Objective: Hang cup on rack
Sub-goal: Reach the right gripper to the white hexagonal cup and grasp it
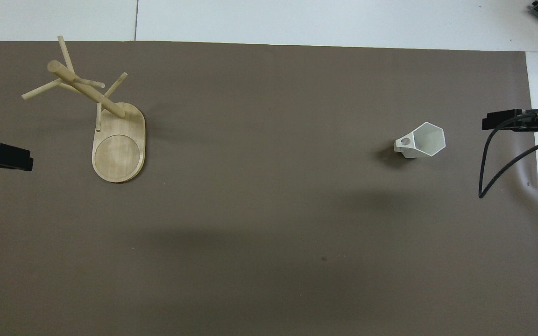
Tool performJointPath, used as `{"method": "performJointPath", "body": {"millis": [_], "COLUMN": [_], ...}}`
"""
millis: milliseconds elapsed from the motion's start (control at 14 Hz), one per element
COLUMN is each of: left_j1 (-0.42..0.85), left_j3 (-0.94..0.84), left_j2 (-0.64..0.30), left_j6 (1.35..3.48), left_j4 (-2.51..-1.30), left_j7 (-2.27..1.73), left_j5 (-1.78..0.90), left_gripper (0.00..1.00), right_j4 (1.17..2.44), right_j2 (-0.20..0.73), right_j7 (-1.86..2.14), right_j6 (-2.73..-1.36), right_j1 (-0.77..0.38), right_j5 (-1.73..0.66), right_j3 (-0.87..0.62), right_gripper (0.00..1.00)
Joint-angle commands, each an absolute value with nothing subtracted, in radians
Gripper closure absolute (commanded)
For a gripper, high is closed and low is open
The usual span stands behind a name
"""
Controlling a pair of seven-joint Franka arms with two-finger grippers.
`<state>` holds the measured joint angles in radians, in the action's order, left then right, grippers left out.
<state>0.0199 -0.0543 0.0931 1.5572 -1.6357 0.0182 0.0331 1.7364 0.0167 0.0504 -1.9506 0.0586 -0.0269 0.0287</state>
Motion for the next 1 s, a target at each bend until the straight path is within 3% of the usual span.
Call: {"method": "performJointPath", "body": {"millis": [0, 430, 931], "left_j1": [0.026, 0.017, 0.017], "left_j3": [-0.054, -0.051, -0.051], "left_j2": [0.115, 0.133, 0.137], "left_j6": [1.583, 1.582, 1.58], "left_j4": [-1.663, -1.7, -1.707], "left_j7": [0.011, 0.015, 0.015], "left_j5": [0.031, 0.026, 0.026], "left_gripper": [0.0, 0.0, 0.0], "right_j4": [1.755, 1.761, 1.917], "right_j2": [0.049, 0.141, 0.169], "right_j7": [0.067, 0.069, 0.135], "right_j6": [-2.02, -2.103, -2.244], "right_j1": [0.064, 0.055, 0.055], "right_j5": [-0.008, -0.008, -0.008], "right_j3": [0.018, 0.017, 0.015], "right_gripper": [0.0, 0.0, 0.0]}}
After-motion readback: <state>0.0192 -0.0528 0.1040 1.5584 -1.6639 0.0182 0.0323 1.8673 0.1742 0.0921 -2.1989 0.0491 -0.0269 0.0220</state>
